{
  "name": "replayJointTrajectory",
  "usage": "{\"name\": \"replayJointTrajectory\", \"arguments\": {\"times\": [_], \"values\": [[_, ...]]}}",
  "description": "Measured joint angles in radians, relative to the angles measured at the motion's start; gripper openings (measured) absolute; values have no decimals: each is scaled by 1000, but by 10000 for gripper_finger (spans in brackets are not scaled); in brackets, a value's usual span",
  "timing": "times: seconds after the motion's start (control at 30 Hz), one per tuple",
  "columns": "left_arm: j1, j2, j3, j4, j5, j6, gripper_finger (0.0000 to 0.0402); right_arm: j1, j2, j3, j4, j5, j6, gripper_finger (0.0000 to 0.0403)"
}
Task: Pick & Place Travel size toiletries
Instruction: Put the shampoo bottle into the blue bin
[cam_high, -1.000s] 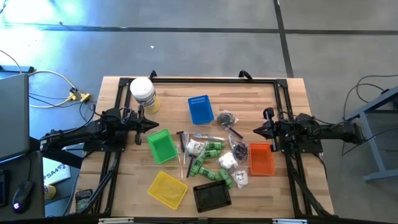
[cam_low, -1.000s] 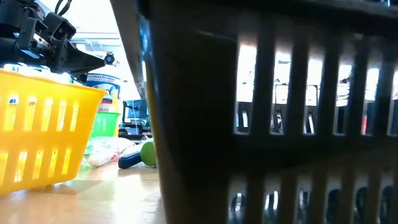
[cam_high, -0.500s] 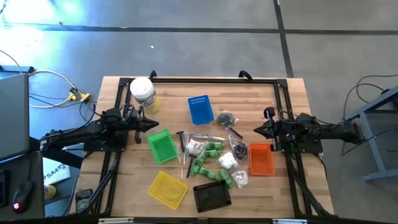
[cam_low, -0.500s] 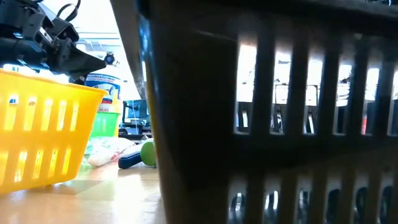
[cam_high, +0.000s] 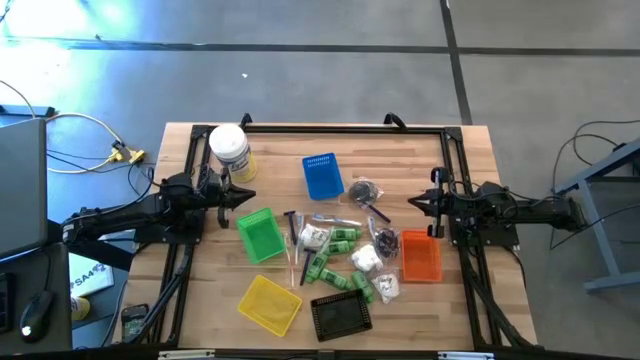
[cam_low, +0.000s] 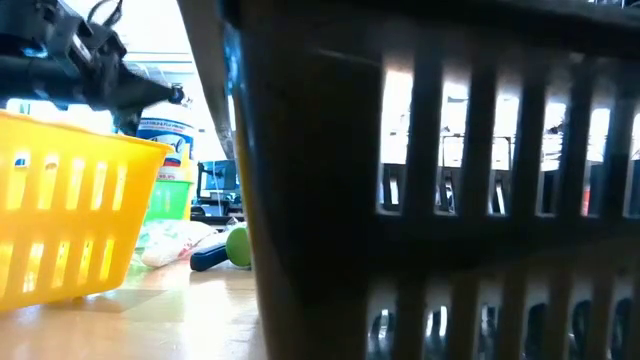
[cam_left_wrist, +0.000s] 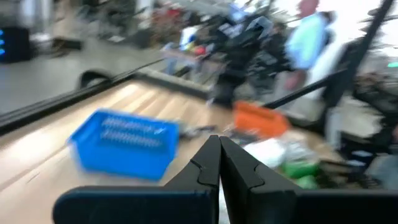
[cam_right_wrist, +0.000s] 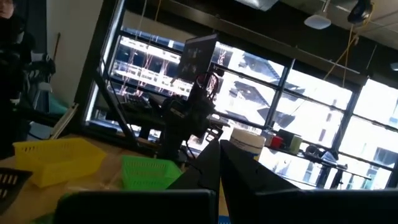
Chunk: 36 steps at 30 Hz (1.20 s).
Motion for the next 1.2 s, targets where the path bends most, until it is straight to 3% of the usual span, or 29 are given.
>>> {"name": "replayJointTrajectory", "arguments": {"times": [0.1,0.23,0.43,0.6,0.83,1.0,1.2], "values": [[-62,82,71,65,15,32,0,0,0,0,0,6,6,3],[-169,247,189,59,-57,82,0,0,0,0,-23,8,8,3],[-306,575,386,46,-134,125,0,0,0,0,19,24,4,3],[-365,870,565,32,-140,123,0,0,0,0,15,96,19,3],[-377,1231,891,-217,-117,96,9,0,0,0,15,145,41,3],[-374,1458,1116,-383,-126,72,55,0,0,0,17,138,66,3],[-375,1684,1337,-554,-69,126,160,0,0,0,16,136,69,3]]}}
